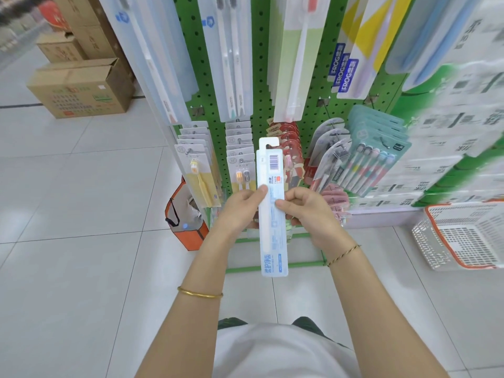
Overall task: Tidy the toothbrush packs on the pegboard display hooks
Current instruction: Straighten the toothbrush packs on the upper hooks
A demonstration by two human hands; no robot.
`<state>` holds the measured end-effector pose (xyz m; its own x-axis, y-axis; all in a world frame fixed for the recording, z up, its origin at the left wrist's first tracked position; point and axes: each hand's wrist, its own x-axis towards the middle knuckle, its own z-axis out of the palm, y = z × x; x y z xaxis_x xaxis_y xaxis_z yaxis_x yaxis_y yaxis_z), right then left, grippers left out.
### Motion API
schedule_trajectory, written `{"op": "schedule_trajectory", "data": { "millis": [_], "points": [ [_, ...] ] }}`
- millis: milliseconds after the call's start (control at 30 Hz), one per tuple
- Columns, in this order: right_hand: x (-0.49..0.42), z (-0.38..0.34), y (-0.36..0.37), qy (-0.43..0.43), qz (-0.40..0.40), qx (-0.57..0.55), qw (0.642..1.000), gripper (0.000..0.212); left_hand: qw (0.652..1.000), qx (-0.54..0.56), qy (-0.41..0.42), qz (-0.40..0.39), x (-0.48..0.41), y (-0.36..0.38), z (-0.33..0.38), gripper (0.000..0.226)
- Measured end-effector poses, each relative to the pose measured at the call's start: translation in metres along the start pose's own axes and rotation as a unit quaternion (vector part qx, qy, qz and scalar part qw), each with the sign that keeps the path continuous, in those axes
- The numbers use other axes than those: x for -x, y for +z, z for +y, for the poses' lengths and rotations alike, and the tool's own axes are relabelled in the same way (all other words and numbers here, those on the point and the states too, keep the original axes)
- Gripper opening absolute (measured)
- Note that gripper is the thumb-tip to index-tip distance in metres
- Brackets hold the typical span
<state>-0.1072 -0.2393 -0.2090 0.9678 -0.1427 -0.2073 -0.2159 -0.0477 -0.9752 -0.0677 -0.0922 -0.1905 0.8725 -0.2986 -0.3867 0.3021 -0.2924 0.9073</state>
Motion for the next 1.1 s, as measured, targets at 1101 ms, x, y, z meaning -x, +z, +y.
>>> {"op": "schedule_trajectory", "data": {
  "millis": [1101],
  "points": [
    [-0.004,-0.028,0.034,-0.076,-0.092,-0.013,0.993,0.014,0.910,0.401,0.106,0.000,0.009,-0.042,0.057,0.023]
  ]
}}
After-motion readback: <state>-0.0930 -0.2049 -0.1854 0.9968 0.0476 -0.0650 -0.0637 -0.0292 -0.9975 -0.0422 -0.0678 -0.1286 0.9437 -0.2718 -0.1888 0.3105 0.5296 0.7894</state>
